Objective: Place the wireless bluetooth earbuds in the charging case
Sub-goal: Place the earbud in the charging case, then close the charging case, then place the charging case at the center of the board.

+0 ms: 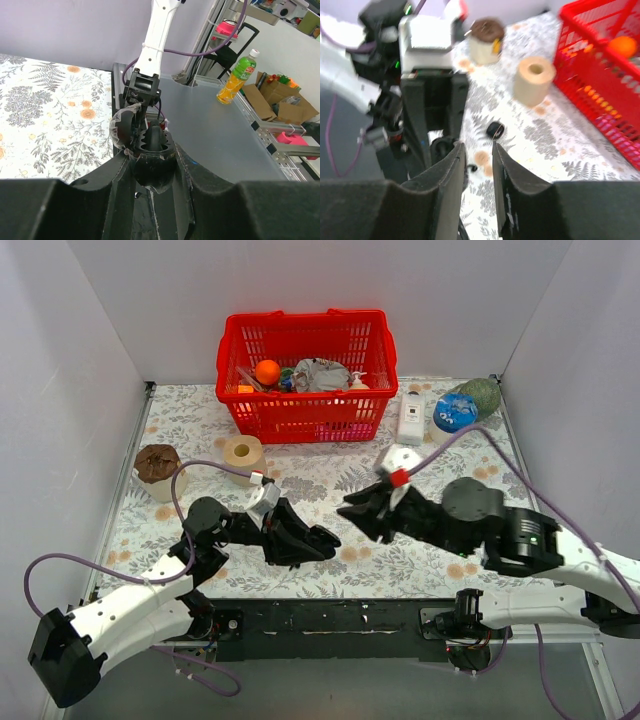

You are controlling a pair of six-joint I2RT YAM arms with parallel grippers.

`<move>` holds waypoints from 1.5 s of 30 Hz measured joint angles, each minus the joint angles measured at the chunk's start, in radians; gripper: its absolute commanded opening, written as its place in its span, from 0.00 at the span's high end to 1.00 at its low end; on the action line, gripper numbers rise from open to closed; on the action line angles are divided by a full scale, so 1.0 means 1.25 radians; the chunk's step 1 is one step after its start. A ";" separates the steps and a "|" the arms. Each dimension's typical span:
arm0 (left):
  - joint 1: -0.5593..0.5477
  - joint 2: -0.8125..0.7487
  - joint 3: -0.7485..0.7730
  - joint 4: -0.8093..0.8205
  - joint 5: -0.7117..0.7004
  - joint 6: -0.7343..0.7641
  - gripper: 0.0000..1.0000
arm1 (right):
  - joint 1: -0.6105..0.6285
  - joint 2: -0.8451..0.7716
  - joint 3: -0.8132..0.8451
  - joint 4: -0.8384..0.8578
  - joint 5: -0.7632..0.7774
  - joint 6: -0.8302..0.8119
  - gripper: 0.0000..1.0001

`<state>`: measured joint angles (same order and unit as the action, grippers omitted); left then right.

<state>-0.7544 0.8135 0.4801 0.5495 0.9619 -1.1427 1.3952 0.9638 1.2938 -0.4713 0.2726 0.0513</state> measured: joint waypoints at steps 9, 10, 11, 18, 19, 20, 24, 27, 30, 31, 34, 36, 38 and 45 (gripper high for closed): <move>-0.001 -0.058 -0.024 0.007 -0.052 0.004 1.00 | -0.001 -0.065 -0.006 0.016 0.207 0.063 0.99; -0.001 -0.061 -0.024 0.007 -0.057 0.006 1.00 | -0.001 -0.050 -0.012 0.013 0.208 0.067 0.99; -0.001 -0.064 -0.024 0.007 -0.062 0.007 1.00 | -0.001 -0.036 -0.018 0.006 0.207 0.071 0.99; -0.002 -0.075 -0.024 0.008 -0.089 0.015 1.00 | -0.001 0.060 -0.045 -0.022 0.153 0.089 0.99; -0.002 -0.075 -0.024 0.008 -0.091 0.016 1.00 | -0.001 0.063 -0.045 -0.022 0.145 0.089 0.99; -0.002 -0.076 -0.024 0.008 -0.092 0.016 1.00 | -0.001 0.063 -0.045 -0.022 0.136 0.089 0.99; -0.002 -0.076 -0.024 0.008 -0.096 0.019 1.00 | -0.001 0.063 -0.045 -0.021 0.106 0.092 0.99; -0.002 -0.076 -0.024 0.008 -0.103 0.022 1.00 | -0.001 0.063 -0.045 -0.017 0.072 0.091 0.99; -0.002 -0.076 -0.024 0.008 -0.110 0.025 1.00 | -0.001 0.068 -0.045 -0.014 0.040 0.090 0.99; -0.002 -0.076 -0.024 0.007 -0.111 0.025 1.00 | -0.001 0.071 -0.045 -0.014 0.033 0.088 0.99; -0.003 -0.077 -0.024 0.006 -0.115 0.028 1.00 | -0.003 0.073 -0.045 -0.013 0.031 0.090 0.99; -0.003 -0.078 -0.025 -0.001 -0.133 0.031 1.00 | -0.003 0.069 -0.048 -0.011 0.064 0.108 0.99; -0.004 -0.079 -0.024 -0.023 -0.170 0.034 1.00 | -0.001 0.052 -0.066 -0.008 0.135 0.132 0.99; -0.005 0.098 -0.003 -0.110 -0.385 -0.086 1.00 | -0.015 -0.163 -0.303 -0.005 0.382 0.271 0.99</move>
<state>-0.7612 0.9360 0.4763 0.4114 0.4808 -1.2499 1.3762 0.7601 0.9146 -0.4774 0.7498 0.3901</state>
